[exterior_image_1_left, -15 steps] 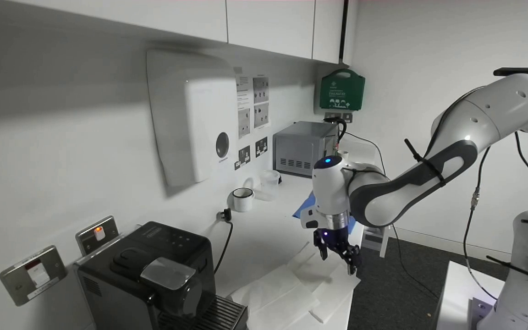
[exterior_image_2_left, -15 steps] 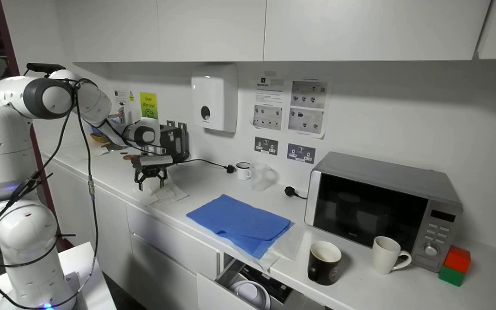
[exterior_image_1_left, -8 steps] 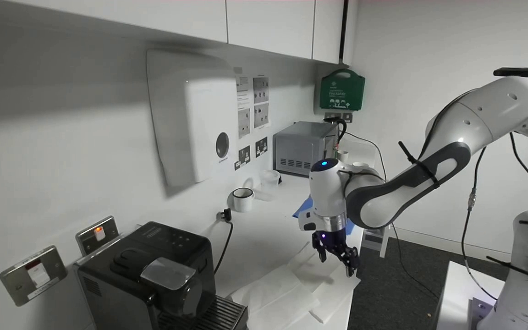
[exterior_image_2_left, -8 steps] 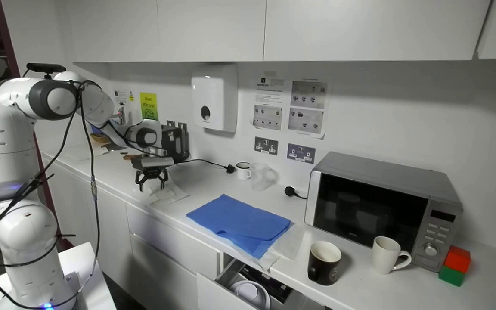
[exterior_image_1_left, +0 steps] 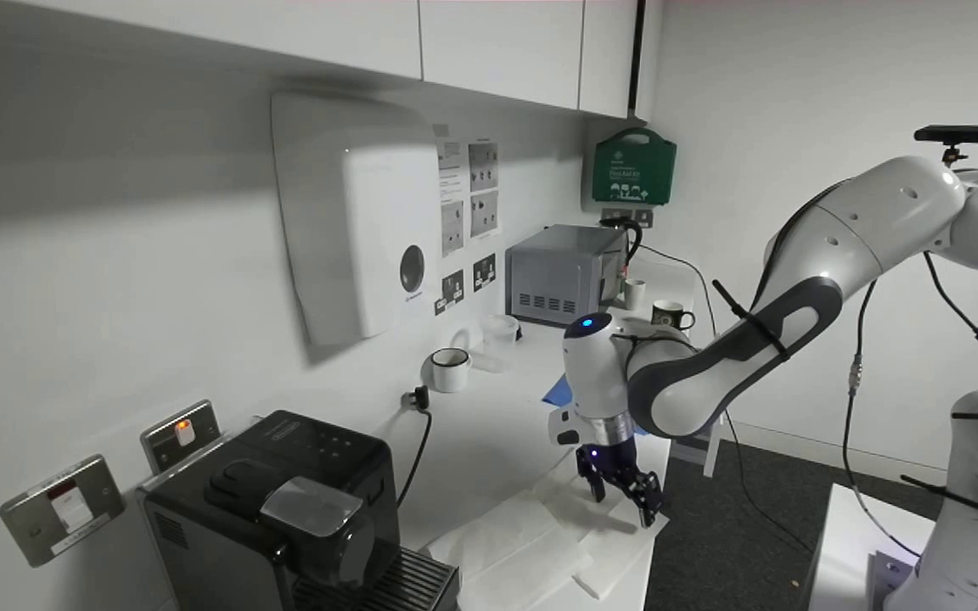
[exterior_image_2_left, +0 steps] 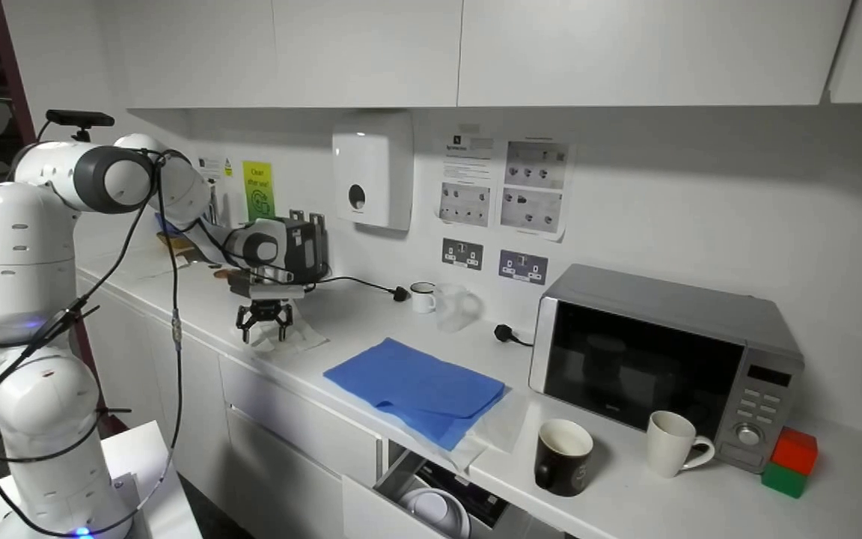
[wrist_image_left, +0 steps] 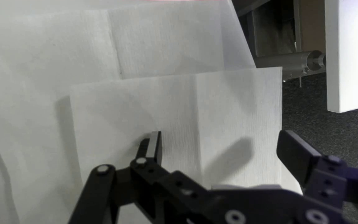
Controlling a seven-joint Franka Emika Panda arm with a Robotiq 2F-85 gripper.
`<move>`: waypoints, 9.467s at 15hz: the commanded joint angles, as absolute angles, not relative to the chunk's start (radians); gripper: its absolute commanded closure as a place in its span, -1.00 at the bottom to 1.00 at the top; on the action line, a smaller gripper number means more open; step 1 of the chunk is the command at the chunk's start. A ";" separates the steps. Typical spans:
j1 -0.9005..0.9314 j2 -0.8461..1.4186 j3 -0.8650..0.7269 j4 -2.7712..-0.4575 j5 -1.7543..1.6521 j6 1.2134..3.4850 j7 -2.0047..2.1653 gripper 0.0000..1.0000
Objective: Move the paper to the right
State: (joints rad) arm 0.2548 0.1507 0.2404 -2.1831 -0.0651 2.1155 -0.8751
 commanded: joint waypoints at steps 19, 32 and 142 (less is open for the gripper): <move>0.228 0.110 0.255 -2.177 -0.045 2.108 -0.909 1.00; 0.260 -0.241 0.236 -2.301 -0.061 2.034 -0.832 1.00; -0.154 0.199 -0.158 -1.858 0.690 1.589 -1.142 0.98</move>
